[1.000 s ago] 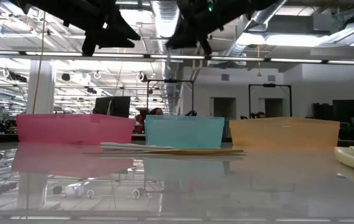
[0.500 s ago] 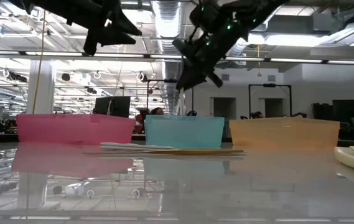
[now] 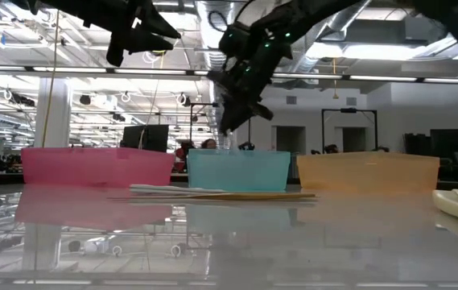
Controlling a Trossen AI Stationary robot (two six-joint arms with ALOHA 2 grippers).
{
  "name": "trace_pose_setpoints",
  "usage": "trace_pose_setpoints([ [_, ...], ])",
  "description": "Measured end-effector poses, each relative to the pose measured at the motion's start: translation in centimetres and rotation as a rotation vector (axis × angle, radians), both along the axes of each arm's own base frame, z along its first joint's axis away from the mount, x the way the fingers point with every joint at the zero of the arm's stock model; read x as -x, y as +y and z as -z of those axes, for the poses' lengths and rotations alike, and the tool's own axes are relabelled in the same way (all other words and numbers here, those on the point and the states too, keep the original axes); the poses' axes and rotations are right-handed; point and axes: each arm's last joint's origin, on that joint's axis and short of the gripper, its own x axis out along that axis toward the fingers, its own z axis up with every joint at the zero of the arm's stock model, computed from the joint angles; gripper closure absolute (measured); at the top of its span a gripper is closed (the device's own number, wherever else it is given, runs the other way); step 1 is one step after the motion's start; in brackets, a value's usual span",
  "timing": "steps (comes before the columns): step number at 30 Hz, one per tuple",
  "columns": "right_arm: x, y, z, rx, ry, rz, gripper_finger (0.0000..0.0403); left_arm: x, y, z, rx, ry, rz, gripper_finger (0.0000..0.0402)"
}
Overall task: Sort silverware by color (type)
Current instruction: Put the white and blue knife into the green bin
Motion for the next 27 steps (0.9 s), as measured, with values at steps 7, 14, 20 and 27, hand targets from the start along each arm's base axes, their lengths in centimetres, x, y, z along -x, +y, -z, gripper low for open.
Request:
trace_pose_setpoints([
  [7, -2.1, -0.6, 1.4, 0.003, 0.036, -0.022, 0.0379, 0.0, 0.0, 0.1, -0.001, 0.011, 0.001, 0.0276],
  [14, -2.3, -0.6, 3.7, -0.040, 0.140, -0.021, 0.0379, 0.0, 0.0, 0.2, 0.006, 0.015, 0.007, 0.0276],
  [20, -2.4, -0.4, 4.0, -0.046, 0.159, -0.030, 0.0379, 0.0, 0.0, 0.2, 0.007, 0.014, 0.007, 0.0276],
  [27, -2.3, -0.3, 4.1, -0.050, 0.169, -0.031, 0.0379, 0.0, 0.0, 0.2, 0.008, 0.014, 0.006, 0.0276],
])
